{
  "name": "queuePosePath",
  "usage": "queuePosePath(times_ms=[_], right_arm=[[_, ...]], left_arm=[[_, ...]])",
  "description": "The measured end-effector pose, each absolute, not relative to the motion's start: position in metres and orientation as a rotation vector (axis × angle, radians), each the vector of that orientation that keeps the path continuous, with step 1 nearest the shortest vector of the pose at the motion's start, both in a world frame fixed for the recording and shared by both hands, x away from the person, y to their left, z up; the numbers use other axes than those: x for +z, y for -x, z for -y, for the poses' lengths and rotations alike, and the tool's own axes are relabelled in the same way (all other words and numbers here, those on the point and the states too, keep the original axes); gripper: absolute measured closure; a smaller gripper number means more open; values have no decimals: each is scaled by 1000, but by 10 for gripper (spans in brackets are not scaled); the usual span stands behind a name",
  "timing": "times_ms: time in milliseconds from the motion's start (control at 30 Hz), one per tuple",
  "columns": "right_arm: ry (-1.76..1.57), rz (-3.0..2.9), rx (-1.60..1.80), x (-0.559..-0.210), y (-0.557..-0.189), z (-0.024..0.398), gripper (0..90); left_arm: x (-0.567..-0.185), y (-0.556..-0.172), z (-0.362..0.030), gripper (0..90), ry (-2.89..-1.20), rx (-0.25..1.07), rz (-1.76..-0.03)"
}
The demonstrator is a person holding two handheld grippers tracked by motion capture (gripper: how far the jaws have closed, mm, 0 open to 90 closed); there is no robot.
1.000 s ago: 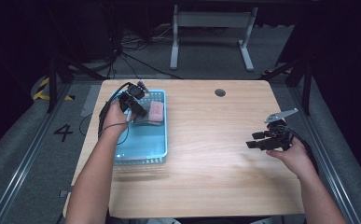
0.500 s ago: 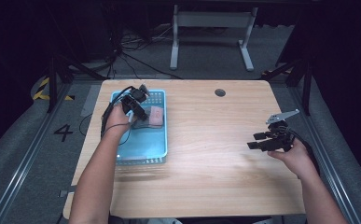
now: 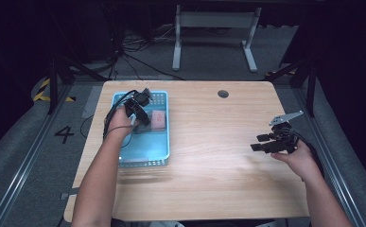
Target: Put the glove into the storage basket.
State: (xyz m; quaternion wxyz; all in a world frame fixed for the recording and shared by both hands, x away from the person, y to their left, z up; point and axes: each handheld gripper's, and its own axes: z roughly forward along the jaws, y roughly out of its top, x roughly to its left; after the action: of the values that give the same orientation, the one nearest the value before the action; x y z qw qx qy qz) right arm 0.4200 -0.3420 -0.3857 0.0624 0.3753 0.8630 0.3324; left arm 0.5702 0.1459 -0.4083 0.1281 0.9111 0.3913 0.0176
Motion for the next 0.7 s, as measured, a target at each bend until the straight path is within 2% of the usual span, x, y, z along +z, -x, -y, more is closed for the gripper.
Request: queuePosePath(times_ms=[333,700], right_arm=[[-1133,-2607,1005,-385,-421,340,411],[-1096,-2628,1007,-384,-430,332,408]], left_arm=[[-402,-566,-147,423,-2626,99,-1128],[-366,-537,-142,435,-2540,198,-1047]])
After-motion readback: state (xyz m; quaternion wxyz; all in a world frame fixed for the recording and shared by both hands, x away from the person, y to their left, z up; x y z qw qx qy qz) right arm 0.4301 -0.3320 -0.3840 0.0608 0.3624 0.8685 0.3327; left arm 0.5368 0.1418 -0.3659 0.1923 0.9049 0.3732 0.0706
